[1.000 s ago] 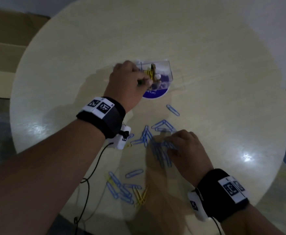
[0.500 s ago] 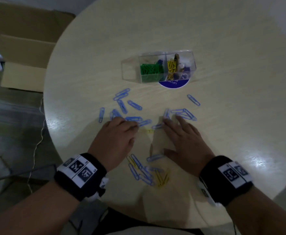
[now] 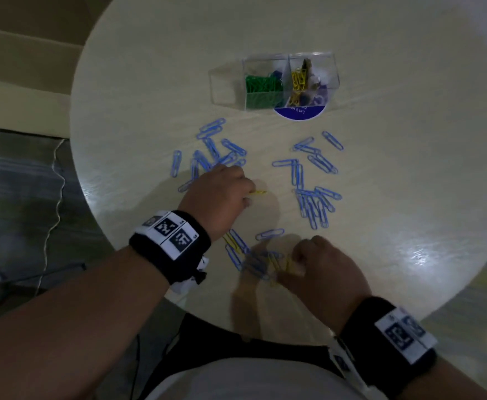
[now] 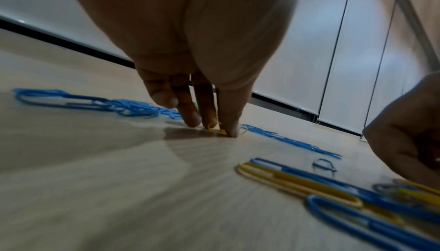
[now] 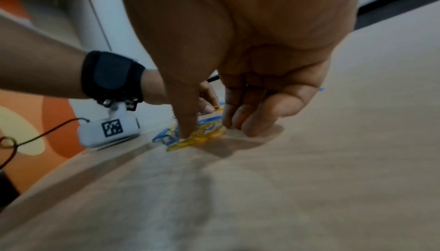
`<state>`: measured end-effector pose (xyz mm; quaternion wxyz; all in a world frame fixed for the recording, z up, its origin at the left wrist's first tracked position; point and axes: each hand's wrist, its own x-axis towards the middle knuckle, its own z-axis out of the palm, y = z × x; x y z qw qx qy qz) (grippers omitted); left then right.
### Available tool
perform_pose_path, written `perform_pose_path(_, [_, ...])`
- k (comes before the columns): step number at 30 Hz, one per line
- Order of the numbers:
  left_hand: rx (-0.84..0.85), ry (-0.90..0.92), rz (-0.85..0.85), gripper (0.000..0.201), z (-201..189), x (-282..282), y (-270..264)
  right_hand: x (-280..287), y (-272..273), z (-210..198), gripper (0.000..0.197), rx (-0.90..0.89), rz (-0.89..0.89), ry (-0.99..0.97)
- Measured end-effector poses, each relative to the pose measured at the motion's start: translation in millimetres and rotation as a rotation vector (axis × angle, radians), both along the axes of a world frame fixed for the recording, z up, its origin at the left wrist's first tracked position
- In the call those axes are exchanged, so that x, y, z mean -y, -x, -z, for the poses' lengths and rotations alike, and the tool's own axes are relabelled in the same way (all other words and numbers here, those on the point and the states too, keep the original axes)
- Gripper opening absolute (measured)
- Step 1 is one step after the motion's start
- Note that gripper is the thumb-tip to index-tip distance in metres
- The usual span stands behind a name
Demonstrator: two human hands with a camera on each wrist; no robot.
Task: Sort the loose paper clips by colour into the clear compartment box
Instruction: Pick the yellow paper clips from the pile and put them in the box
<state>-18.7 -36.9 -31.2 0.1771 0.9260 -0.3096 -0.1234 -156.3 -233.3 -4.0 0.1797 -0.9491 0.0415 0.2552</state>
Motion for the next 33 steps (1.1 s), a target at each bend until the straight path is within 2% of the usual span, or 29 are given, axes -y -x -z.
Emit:
perform_pose_path(3, [-0.044, 0.005, -0.05, 0.003, -1, -8, -1, -3, 5, 9, 0.015, 0.108, 0.006, -0.076])
perform_pose_path(5, [-0.062, -0.008, -0.064, 0.003, -8, -18, 0, -2, 3, 9, 0.009, 0.149, 0.033, -0.089])
perform_pose_path(7, [-0.075, 0.035, -0.029, 0.006, -14, -32, 7, 1, 0, 8, 0.007, 0.171, 0.07, -0.082])
perform_pose_path(9, [-0.103, 0.064, 0.052, 0.017, -17, -46, 25, 5, -4, 6, 0.008, 0.181, 0.113, -0.062])
perform_pose_path(12, [-0.095, 0.021, 0.126, 0.027, -9, -63, 52, 10, -8, 5, 0.011, 0.179, 0.133, -0.037])
perform_pose_path(17, [0.051, -0.016, -0.016, 0.022, -3, -77, 48, 15, -12, 3, 0.012, 0.209, 0.217, -0.037])
perform_pose_path(19, [0.06, -0.026, -0.054, 0.021, -7, -80, 44, 17, -14, 1, 0.012, 0.205, 0.215, -0.029])
perform_pose_path(21, [0.027, -0.019, -0.048, 0.022, -9, -80, 42, 21, -15, 0, 0.014, 0.21, 0.161, -0.01])
perform_pose_path(24, [0.018, -0.002, 0.008, 0.02, -5, -79, 43, 27, -11, -2, 0.017, 0.224, -0.02, -0.035])
perform_pose_path(27, [0.012, -0.003, 0.021, 0.022, 1, -80, 46, 29, -3, -4, 0.029, 0.153, -0.186, -0.054])
perform_pose_path(31, [0.034, -0.034, -0.015, 0.024, 3, -78, 50, 22, 4, 0, 0.012, 0.153, -0.283, -0.012])
perform_pose_path(33, [0.038, -0.037, -0.026, 0.025, 2, -76, 51, 19, 5, 4, 0.016, 0.161, -0.284, 0.018])
